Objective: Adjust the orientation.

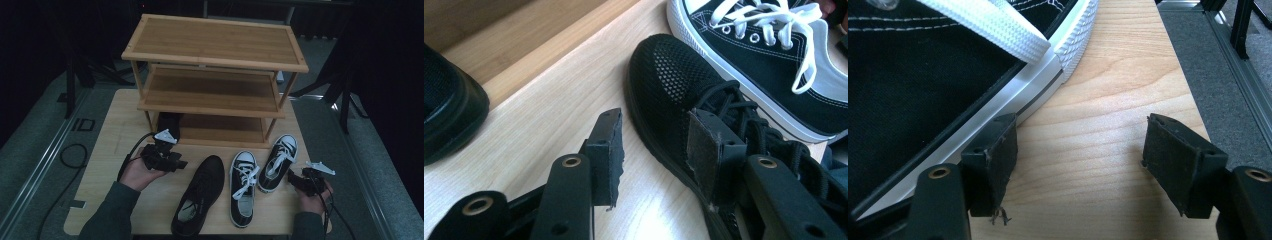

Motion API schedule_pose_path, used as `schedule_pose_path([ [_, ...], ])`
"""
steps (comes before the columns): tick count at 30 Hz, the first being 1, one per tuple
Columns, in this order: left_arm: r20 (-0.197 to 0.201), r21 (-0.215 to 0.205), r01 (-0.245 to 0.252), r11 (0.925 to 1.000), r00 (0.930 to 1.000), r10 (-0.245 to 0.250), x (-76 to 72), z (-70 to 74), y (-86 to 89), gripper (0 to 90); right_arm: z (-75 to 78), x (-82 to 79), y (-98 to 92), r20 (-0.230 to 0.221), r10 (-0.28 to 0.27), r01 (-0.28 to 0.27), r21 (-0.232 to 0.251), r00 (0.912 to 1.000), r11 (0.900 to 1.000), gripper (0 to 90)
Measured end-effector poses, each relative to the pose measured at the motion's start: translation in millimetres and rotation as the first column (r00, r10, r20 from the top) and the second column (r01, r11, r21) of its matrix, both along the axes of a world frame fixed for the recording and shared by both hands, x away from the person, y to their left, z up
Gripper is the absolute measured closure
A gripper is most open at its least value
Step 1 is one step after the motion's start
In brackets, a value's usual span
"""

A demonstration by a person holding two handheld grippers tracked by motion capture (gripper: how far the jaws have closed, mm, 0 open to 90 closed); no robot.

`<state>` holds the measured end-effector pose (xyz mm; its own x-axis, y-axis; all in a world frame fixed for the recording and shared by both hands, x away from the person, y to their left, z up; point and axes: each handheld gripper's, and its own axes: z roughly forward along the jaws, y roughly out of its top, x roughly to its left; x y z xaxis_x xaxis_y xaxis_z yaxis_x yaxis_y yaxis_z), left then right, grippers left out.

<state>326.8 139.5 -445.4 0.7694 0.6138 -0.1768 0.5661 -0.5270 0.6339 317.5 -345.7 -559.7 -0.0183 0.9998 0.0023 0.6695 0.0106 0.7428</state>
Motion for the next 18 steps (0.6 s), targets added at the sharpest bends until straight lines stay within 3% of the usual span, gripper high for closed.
schedule_pose_path([
  [9, 0.012, 0.002, 0.016, 0.9999, 0.9998, -0.016, -6.8, 1.7, -2.6, 57.8, 0.0, 0.0, 0.0, 0.000, 0.000, 0.000, 0.000, 1.0000, 1.000, 29.6],
  [18, -0.001, 0.018, 0.081, 0.9966, 0.9967, -0.081, -17.0, 2.6, -7.7, 57.8, 0.0, 0.0, 0.0, 0.000, 0.000, 0.000, 0.000, 1.0000, 1.000, 29.6],
])
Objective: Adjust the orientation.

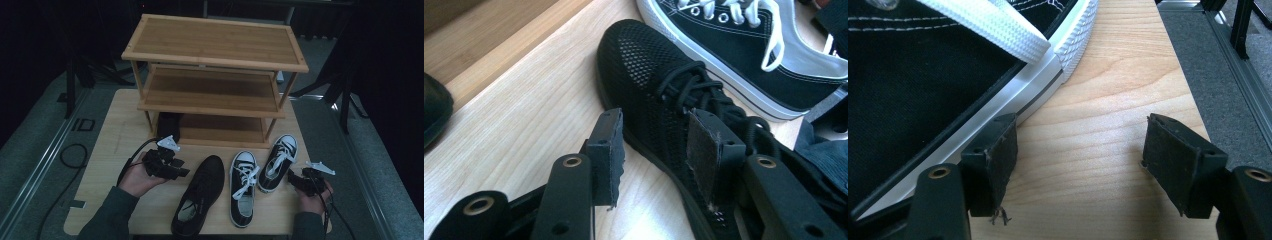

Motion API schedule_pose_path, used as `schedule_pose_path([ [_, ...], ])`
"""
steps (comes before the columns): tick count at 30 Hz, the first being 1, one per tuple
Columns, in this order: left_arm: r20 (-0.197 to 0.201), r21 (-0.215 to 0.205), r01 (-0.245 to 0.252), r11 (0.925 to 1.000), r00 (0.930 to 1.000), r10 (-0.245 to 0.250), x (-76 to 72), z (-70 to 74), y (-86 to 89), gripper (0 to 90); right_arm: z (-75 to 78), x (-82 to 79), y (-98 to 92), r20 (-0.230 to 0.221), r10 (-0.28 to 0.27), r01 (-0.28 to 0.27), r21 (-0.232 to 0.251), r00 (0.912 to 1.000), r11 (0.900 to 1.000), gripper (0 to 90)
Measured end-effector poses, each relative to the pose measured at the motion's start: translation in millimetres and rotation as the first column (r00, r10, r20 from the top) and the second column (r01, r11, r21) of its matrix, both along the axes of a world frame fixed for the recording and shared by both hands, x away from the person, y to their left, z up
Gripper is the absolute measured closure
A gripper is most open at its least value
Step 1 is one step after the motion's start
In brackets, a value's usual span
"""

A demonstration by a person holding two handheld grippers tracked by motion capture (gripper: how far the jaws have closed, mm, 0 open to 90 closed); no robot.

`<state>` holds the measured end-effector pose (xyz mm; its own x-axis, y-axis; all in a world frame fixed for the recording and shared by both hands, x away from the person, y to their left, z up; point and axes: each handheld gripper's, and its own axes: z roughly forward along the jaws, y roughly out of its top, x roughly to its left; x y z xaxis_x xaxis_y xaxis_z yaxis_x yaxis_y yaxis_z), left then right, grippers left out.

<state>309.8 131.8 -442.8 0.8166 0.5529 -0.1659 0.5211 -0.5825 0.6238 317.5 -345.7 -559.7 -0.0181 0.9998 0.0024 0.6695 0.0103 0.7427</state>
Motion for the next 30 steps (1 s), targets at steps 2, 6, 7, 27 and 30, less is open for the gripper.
schedule_pose_path([
  [2, 0.002, -0.002, -0.003, 1.0000, 1.0000, 0.003, -2.8, 1.6, -0.9, 57.4, 0.0, 0.0, 0.0, 0.000, 0.000, 0.000, 0.000, 1.0000, 1.000, 29.6],
  [6, 0.004, -0.004, 0.014, 0.9999, 0.9999, -0.014, -7.8, 4.8, -2.0, 57.0, 0.0, 0.0, 0.0, 0.000, 0.000, 0.000, 0.000, 1.0000, 1.000, 29.6],
  [7, 0.002, -0.009, 0.018, 0.9998, 0.9998, -0.018, -9.0, 5.1, -2.5, 56.9, 0.0, 0.0, 0.0, 0.000, 0.000, 0.000, 0.000, 1.0000, 1.000, 29.6],
  [27, -0.011, -0.001, 0.103, 0.9947, 0.9946, -0.103, -26.9, 7.3, -14.7, 59.4, 0.0, 0.0, 0.0, 0.000, 0.000, 0.000, 0.000, 1.0000, 1.000, 29.6],
  [30, -0.016, 0.003, 0.110, 0.9939, 0.9938, -0.110, -31.0, 6.6, -16.8, 59.4, 0.0, 0.0, 0.0, 0.000, 0.000, 0.000, 0.000, 1.0000, 1.000, 29.6],
])
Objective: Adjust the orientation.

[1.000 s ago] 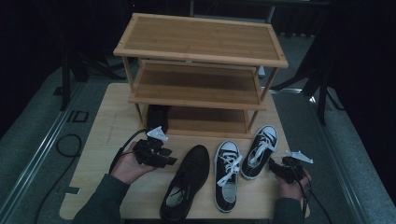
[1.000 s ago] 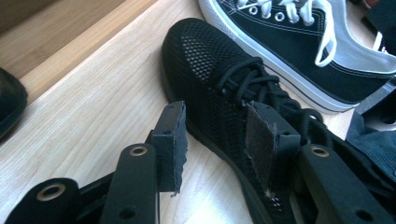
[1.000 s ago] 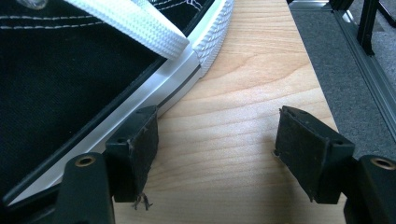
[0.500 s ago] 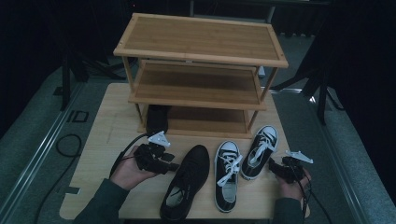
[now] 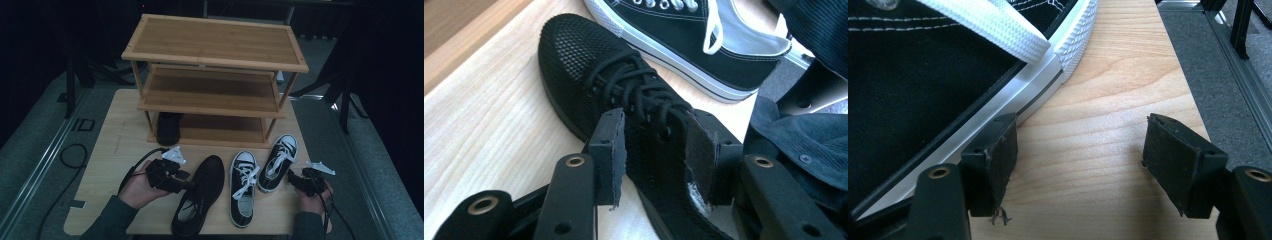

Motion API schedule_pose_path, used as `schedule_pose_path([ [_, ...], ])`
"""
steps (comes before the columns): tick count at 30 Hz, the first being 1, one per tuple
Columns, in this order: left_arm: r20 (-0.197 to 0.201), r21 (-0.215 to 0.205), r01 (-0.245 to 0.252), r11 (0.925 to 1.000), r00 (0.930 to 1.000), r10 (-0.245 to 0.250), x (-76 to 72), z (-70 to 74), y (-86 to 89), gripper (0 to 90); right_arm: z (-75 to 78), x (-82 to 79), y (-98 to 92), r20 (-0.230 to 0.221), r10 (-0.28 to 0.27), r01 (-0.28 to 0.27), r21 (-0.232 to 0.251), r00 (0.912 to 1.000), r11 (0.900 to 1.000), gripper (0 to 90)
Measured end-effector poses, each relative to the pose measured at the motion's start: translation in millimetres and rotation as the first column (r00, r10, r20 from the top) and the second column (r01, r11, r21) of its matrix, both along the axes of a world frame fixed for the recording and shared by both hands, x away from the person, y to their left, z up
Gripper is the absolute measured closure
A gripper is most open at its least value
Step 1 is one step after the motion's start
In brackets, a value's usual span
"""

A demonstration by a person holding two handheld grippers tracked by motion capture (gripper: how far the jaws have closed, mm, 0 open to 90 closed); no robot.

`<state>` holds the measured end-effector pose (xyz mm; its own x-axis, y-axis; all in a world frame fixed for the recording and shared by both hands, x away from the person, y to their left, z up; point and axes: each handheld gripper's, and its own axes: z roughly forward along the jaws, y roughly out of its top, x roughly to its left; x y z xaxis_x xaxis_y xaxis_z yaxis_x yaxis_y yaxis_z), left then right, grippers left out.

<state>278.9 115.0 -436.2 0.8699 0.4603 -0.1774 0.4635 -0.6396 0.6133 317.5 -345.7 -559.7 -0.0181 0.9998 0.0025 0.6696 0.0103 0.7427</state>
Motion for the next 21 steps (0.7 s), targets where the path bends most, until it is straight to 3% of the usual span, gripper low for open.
schedule_pose_path([
  [5, -0.010, 0.056, 0.011, 0.9984, 0.9999, -0.010, -7.1, -5.7, -7.8, 61.1, 0.0, 0.0, 0.0, 0.000, 0.000, 0.000, 0.000, 1.0000, 1.000, 29.6],
  [7, -0.002, 0.095, 0.002, 0.9954, 1.0000, -0.001, -7.1, -8.8, -9.3, 68.2, 0.0, 0.0, 0.0, 0.000, 0.000, 0.000, 0.000, 1.0000, 1.000, 29.6],
  [10, -0.022, 0.100, -0.016, 0.9948, 0.9996, 0.018, -5.1, -11.3, -9.5, 69.5, 0.0, 0.0, 0.0, 0.000, 0.000, 0.000, 0.000, 1.0000, 1.000, 29.6],
  [15, 0.014, 0.183, -0.045, 0.9820, 0.9990, 0.044, -6.2, -12.3, -14.9, 71.5, 0.0, 0.0, 0.0, 0.000, 0.000, 0.000, 0.000, 1.0000, 1.000, 29.6],
  [18, 0.002, 0.181, -0.035, 0.9829, 0.9994, 0.035, -5.9, -12.6, -14.8, 78.7, 0.0, 0.0, 0.0, 0.000, 0.000, 0.000, 0.000, 1.0000, 1.000, 29.6],
  [21, 0.032, 0.204, -0.045, 0.9781, 0.9987, 0.039, -6.7, -10.7, -15.1, 84.4, 0.0, 0.0, 0.0, 0.000, 0.000, 0.000, 0.000, 1.0000, 1.000, 29.6],
])
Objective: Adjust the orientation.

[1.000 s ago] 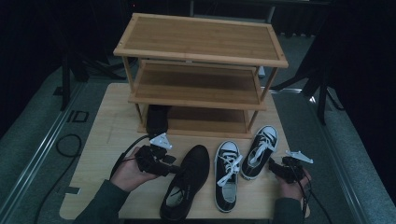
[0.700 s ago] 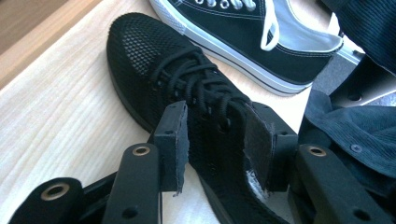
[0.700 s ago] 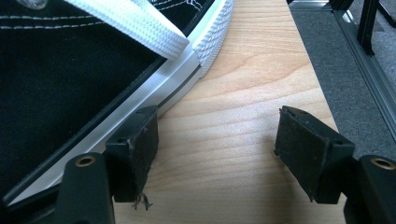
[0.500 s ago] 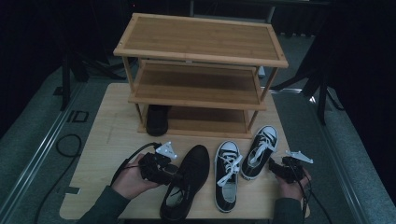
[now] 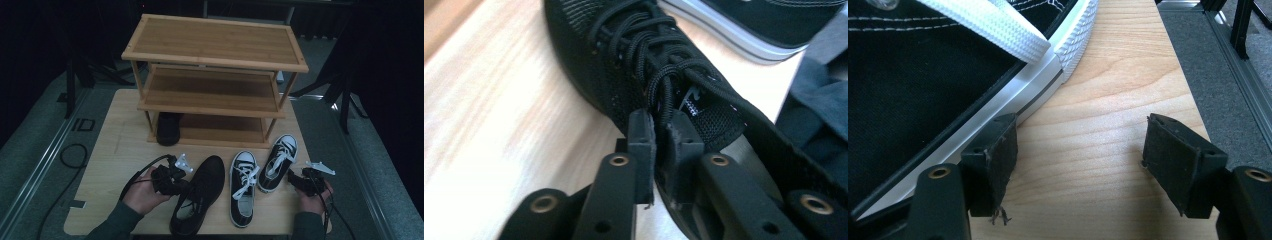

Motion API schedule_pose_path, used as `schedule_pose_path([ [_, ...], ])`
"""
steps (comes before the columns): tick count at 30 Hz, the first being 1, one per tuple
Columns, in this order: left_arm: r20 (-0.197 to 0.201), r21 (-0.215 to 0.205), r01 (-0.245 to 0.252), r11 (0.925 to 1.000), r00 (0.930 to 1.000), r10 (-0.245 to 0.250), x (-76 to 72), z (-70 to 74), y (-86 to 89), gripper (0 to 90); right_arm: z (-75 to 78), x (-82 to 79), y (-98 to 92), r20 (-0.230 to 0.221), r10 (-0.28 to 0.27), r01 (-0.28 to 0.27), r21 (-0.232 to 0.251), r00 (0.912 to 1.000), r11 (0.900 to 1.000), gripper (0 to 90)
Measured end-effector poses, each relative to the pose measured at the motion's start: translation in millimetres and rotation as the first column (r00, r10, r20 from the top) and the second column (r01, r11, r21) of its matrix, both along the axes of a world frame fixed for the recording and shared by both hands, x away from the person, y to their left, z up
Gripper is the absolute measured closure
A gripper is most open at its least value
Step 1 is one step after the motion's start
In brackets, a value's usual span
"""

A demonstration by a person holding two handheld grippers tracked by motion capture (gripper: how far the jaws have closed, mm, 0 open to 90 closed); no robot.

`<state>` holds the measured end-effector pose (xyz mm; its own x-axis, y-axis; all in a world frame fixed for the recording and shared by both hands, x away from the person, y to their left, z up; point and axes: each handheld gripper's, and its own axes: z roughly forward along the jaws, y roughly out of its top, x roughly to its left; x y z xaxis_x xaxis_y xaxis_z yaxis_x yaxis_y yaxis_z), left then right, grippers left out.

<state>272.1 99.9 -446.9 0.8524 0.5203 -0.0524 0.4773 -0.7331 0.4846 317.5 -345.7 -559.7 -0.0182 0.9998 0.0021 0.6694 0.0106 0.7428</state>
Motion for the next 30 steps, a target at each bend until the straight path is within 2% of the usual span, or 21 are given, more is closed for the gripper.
schedule_pose_path([
  [2, 0.015, 0.016, -0.012, 0.9998, 0.9998, 0.012, 2.7, 1.8, 2.9, 85.2, 0.0, 0.0, 0.0, 0.000, 0.000, 0.000, 0.000, 1.0000, 1.000, 29.6],
  [7, 0.039, 0.010, -0.069, 0.9976, 0.9969, 0.068, 11.3, 2.8, 14.4, 85.6, 0.0, 0.0, 0.0, 0.000, 0.000, 0.000, 0.000, 1.0000, 1.000, 29.6],
  [10, 0.023, -0.001, -0.057, 0.9984, 0.9981, 0.057, 13.6, 1.5, 17.3, 85.2, 0.0, 0.0, 0.0, 0.000, 0.000, 0.000, 0.000, 1.0000, 1.000, 29.6],
  [16, 0.038, 0.073, -0.036, 0.9967, 0.9987, 0.033, 16.8, -6.8, 9.6, 83.8, 0.0, 0.0, 0.0, 0.000, 0.000, 0.000, 0.000, 1.0000, 1.000, 29.6],
  [21, 0.016, 0.066, -0.030, 0.9974, 0.9994, 0.029, 24.0, -13.4, 5.1, 83.9, 0.0, 0.0, 0.0, 0.000, 0.000, 0.000, 0.000, 1.0000, 1.000, 29.6],
  [25, -0.002, 0.032, -0.034, 0.9989, 0.9994, 0.035, 27.3, -15.5, 7.9, 84.1, 0.0, 0.0, 0.0, 0.000, 0.000, 0.000, 0.000, 1.0000, 1.000, 29.6],
  [30, 0.020, 0.003, -0.067, 0.9978, 0.9976, 0.067, 28.6, -16.2, 11.1, 86.5, 0.0, 0.0, 0.0, 0.000, 0.000, 0.000, 0.000, 1.0000, 1.000, 29.6],
])
